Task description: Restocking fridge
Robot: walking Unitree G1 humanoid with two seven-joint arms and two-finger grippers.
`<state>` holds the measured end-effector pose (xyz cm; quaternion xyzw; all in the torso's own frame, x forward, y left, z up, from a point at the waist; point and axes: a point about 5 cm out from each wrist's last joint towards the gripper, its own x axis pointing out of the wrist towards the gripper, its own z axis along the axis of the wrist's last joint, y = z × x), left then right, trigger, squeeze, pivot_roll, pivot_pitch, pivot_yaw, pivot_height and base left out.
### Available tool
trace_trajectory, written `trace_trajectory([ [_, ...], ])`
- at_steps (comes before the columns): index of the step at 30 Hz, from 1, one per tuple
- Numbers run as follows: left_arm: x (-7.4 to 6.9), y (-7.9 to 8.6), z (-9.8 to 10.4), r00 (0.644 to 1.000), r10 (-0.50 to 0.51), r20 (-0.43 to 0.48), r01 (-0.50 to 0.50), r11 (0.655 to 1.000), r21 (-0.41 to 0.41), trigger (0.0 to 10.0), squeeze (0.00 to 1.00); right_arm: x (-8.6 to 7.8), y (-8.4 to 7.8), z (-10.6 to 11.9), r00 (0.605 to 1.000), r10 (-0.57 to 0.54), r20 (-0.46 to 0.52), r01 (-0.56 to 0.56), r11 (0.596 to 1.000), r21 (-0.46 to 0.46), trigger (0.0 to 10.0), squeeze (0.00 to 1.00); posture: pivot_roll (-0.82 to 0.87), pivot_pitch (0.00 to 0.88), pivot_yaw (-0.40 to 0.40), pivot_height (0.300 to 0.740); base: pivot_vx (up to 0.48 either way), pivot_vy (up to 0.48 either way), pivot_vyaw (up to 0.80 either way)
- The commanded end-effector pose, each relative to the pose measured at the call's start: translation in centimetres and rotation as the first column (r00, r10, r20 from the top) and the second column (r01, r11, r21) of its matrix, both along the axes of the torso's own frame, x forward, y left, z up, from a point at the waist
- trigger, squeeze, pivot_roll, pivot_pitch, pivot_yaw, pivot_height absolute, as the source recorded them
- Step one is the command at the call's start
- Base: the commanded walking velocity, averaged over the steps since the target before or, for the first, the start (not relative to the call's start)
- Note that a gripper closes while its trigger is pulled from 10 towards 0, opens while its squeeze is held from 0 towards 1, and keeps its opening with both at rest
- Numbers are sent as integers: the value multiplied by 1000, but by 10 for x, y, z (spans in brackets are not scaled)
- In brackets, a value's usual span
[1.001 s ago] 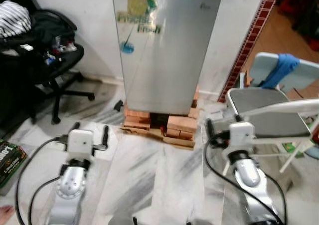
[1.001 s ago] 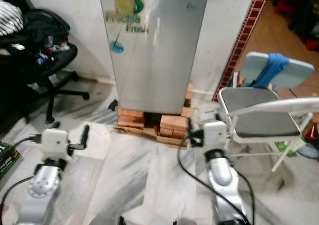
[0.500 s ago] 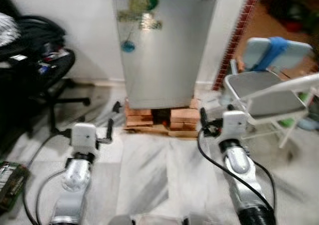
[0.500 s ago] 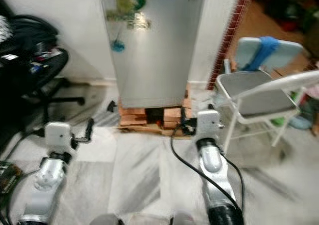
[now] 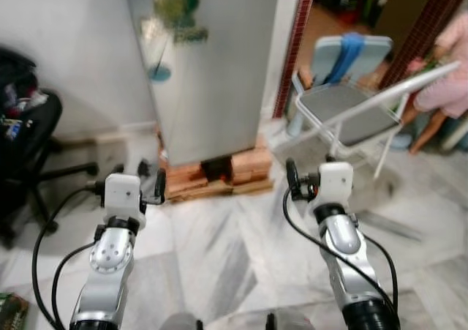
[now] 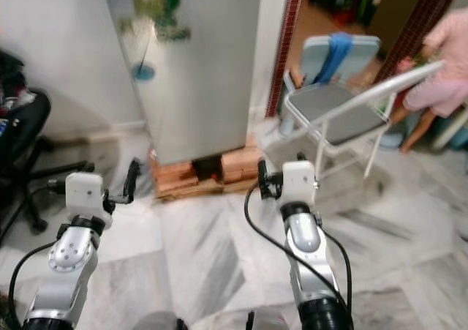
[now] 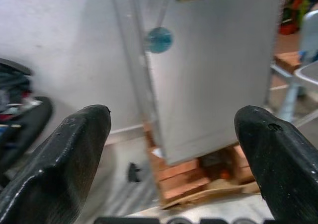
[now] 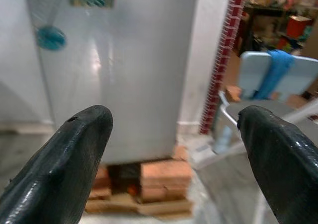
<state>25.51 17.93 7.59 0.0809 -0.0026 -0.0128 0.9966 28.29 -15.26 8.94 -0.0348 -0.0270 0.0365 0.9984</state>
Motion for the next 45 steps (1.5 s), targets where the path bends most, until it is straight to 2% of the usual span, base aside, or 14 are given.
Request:
trace_trajectory([
  [1, 1, -2, 4, 1000, -20, 18, 19, 999, 35, 10000, 0, 1, -6, -2, 999, -31, -15, 31, 999, -15, 10000, 0, 88, 69, 47, 740, 0, 469, 0],
  [8, -1, -5, 4, 999, -49, 6, 49, 999, 22, 10000, 0, 0, 0, -2, 1000, -17, -8, 16, 999, -46, 10000, 0, 74, 71, 50, 740, 0, 469, 0],
  [12, -3, -7, 3, 998, -66, 11, 66, 998, 8, 10000, 0, -1, -3, -4, 999, -44, -22, 43, 999, -31, 10000, 0, 75, 70, 49, 740, 0, 445, 0],
  [15, -4, -8, 2, 998, -67, 8, 67, 998, 8, 10000, 0, 0, -6, -4, 998, -51, -29, 49, 996, -68, 10000, 0, 73, 70, 47, 740, 420, 97, 0],
  [19, -6, -11, 1, 997, -81, 2, 81, 997, 7, 10000, 0, 0, -6, -4, 998, -39, -39, 38, 999, -28, 10000, 0, 76, 67, 40, 740, 474, 0, 0],
  [31, -6, -16, -3, 997, -78, -14, 78, 997, -24, 10000, 0, 2, -8, -2, 999, -21, -26, 20, 999, -46, 10000, 0, 78, 61, 24, 740, 475, 0, 0],
  [37, -7, -16, -5, 997, -77, -20, 77, 997, -28, 10000, 0, -3, -14, -6, 999, -22, -40, 20, 998, -60, 10000, 0, 76, 54, 22, 740, 440, 0, -800],
  [41, -6, -16, -8, 997, -66, -48, 61, 994, -87, 10000, 0, -3, -14, -7, 999, -20, -43, 18, 998, -65, 10000, 0, 75, 53, 22, 740, 368, 306, -800],
  [45, -5, -17, -8, 997, -64, -49, 61, 996, -66, 10000, 0, -1, -12, -5, 999, 4, -34, -6, 997, -78, 10000, 0, 74, 49, 21, 740, 85, 411, -700],
])
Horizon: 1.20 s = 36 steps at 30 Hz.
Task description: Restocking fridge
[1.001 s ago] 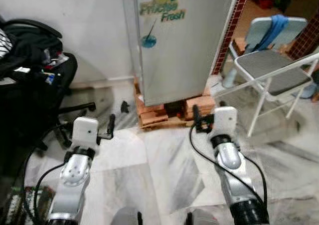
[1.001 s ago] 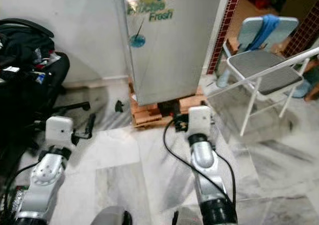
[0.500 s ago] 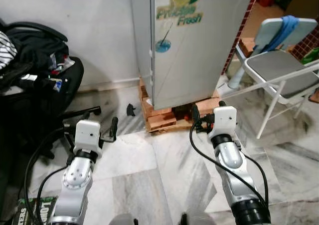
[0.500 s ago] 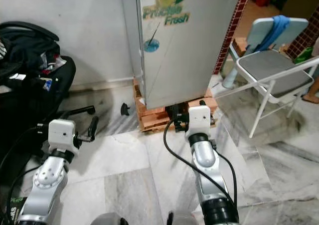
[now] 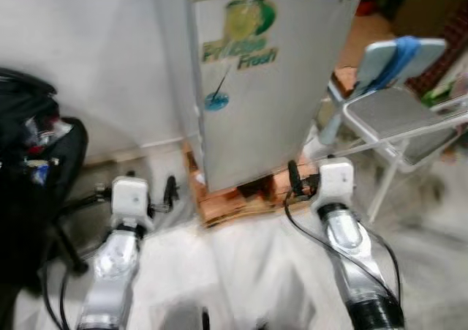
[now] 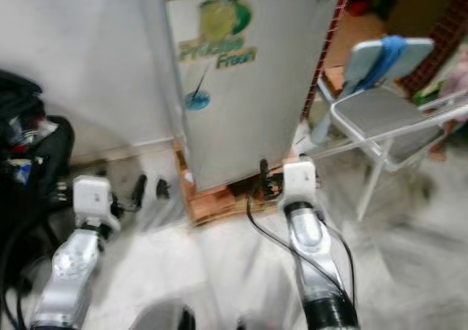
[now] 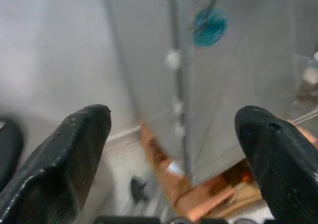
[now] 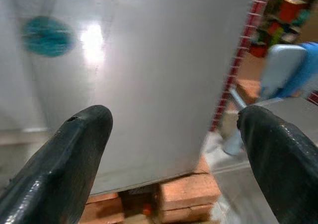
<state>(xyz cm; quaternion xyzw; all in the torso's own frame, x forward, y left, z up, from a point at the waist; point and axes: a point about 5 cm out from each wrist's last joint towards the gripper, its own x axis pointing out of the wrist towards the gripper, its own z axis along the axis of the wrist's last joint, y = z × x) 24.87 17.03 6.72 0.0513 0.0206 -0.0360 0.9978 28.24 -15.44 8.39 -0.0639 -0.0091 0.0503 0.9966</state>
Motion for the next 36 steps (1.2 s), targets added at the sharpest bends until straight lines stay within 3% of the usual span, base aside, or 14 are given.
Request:
trace_trajectory([
  [1, 1, -8, 0, 1000, -15, 0, 15, 1000, -6, 10000, 0, 0, -10, 1, 1000, -19, 1, 19, 1000, -17, 10000, 0, 76, 48, 20, 740, 0, 446, 0],
  [4, -2, -4, 3, 1000, -4, 27, 3, 1000, 28, 10000, 0, -6, -17, -1, 1000, -18, -7, 18, 999, -34, 10000, 0, 76, 45, 18, 740, 0, 434, 0],
  [9, -22, 10, -6, 999, 47, 1, -47, 997, 53, 10000, 0, -30, -34, -11, 999, -26, -42, 22, 995, -95, 10000, 0, 72, 33, 4, 740, 0, 0, 0],
  [14, -31, 16, -11, 997, 78, -12, -77, 994, 72, 10000, 0, -34, -44, -12, 997, -66, -47, 61, 993, -105, 10000, 0, 80, 25, -16, 740, 0, 0, 0],
  [20, -28, 16, -9, 996, 92, -14, -91, 994, 67, 10000, 0, -28, -41, -12, 996, -68, -49, 62, 993, -105, 10000, 0, 92, 22, -19, 740, 0, 0, 0],
  [26, -24, 13, -6, 997, 71, -9, -70, 995, 72, 10000, 0, -23, -32, -10, 997, -61, -37, 58, 994, -89, 10000, 0, 93, 28, -3, 740, 0, 480, -500],
  [36, -22, 19, 1, 994, 104, 17, -105, 992, 73, 10000, 0, -20, -32, -8, 998, -57, -33, 53, 994, -91, 10000, 0, 105, 63, -1, 740, 0, 480, -234],
])
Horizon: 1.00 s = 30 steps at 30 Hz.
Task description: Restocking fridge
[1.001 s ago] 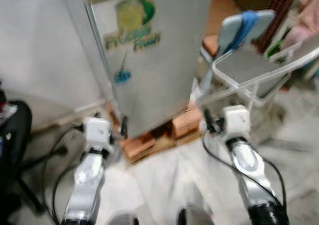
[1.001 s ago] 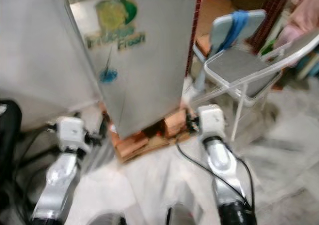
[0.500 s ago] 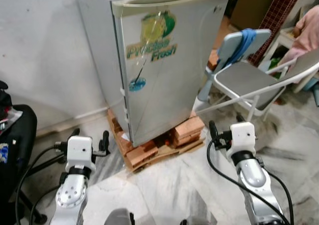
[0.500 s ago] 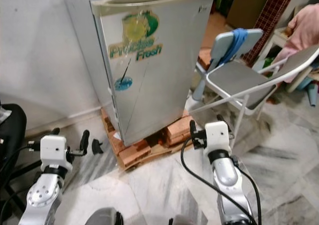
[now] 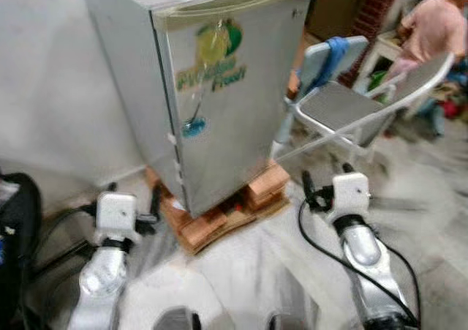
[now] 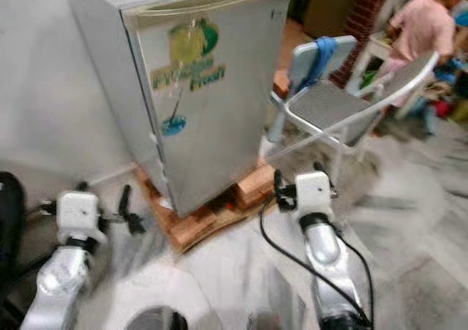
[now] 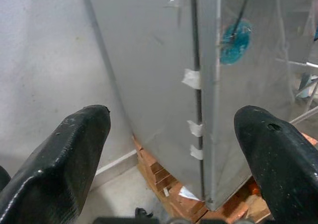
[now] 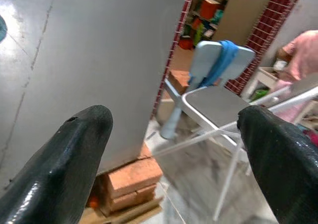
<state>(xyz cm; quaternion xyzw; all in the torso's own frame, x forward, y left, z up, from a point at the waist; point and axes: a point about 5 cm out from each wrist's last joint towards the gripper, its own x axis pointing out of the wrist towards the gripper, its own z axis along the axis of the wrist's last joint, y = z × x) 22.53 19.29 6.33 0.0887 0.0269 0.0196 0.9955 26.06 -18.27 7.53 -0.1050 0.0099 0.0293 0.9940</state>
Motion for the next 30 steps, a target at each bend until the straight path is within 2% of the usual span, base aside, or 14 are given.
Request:
trace_trajectory([
  [1, 1, -3, 5, 1000, -5, 16, 5, 1000, -4, 10000, 0, 2, -3, 1, 1000, -8, -3, 8, 1000, -7, 10000, 0, 108, 67, -2, 740, 0, 480, 0],
  [6, -3, -1, 5, 1000, -5, 5, 6, 1000, -2, 10000, 0, 6, 2, 3, 1000, 3, 4, -3, 1000, -9, 10000, 0, 113, 87, 2, 740, 0, 480, 0],
  [9, -3, 0, 7, 1000, -12, 20, 13, 999, -29, 10000, 0, 5, 2, 4, 1000, 4, 7, -4, 1000, -8, 10000, 0, 111, 91, 3, 740, 0, 480, 0],
  [14, 3, -2, 11, 999, -20, 31, 22, 999, -40, 10000, 0, 9, -1, 7, 1000, -6, 10, 6, 1000, -15, 10000, 0, 102, 108, 5, 740, 0, 480, 0],
  [22, 4, -4, 9, 999, -26, 28, 27, 999, -26, 10000, 0, 12, 0, 9, 1000, -8, 23, 8, 1000, -14, 10000, 0, 105, 106, 6, 740, 0, 480, 0],
  [30, 2, -7, 10, 998, -50, 39, 51, 999, -19, 10000, 0, 12, 5, 9, 1000, 4, 21, -4, 1000, -6, 10000, 0, 112, 102, -2, 740, 0, 0, 0],
])
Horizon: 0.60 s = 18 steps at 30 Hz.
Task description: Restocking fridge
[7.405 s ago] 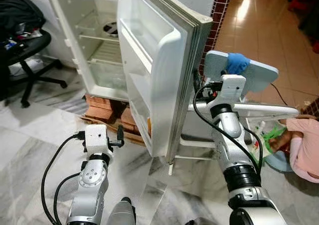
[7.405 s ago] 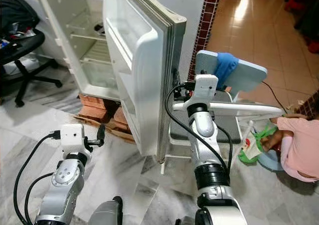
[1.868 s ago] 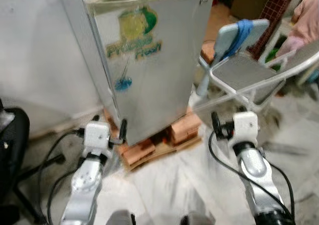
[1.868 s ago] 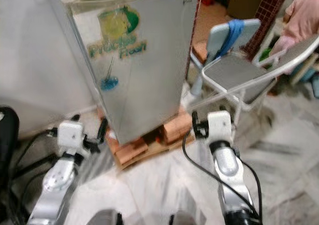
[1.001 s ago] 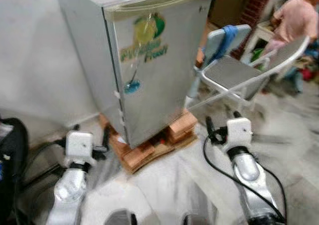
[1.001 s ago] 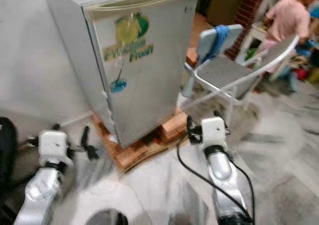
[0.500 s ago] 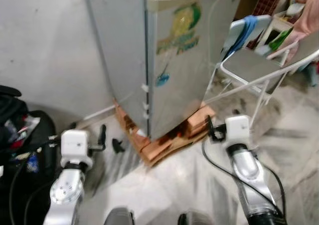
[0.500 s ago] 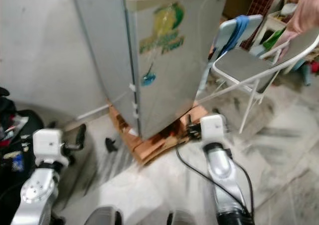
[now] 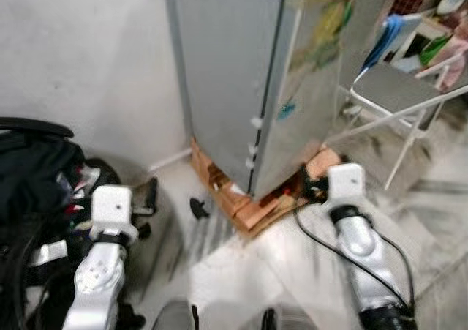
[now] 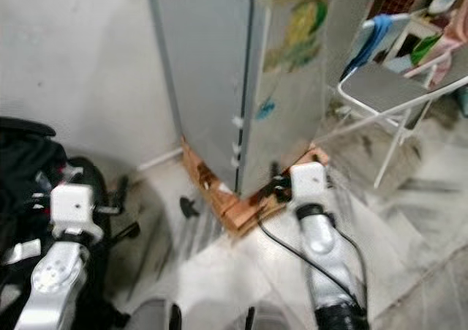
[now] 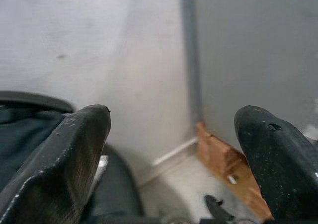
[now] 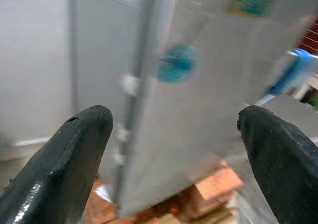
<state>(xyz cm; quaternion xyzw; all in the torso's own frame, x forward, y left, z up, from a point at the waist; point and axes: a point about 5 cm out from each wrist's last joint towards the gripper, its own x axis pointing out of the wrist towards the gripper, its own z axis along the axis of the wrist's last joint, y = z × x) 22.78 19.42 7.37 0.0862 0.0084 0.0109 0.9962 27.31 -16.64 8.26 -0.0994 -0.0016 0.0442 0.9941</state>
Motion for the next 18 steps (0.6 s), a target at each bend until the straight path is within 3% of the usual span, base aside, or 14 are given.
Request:
trace_trajectory([
  [1, -1, -9, 0, 1000, -30, 5, 30, 999, -11, 10000, 0, 0, -12, 1, 1000, -28, 0, 28, 999, -19, 10000, 0, 113, 102, -3, 740, 0, 0, 0],
  [8, -4, -14, -3, 998, -55, 5, 55, 998, -19, 10000, 0, -1, -12, 0, 999, -37, -1, 37, 999, -14, 10000, 0, 104, 87, 2, 740, 0, 0, -616],
  [18, 5, -13, -1, 998, -57, 20, 57, 998, -16, 10000, 0, -4, -11, -1, 999, -45, -3, 45, 999, -14, 10000, 0, 86, 83, 3, 740, 298, 29, -800],
])
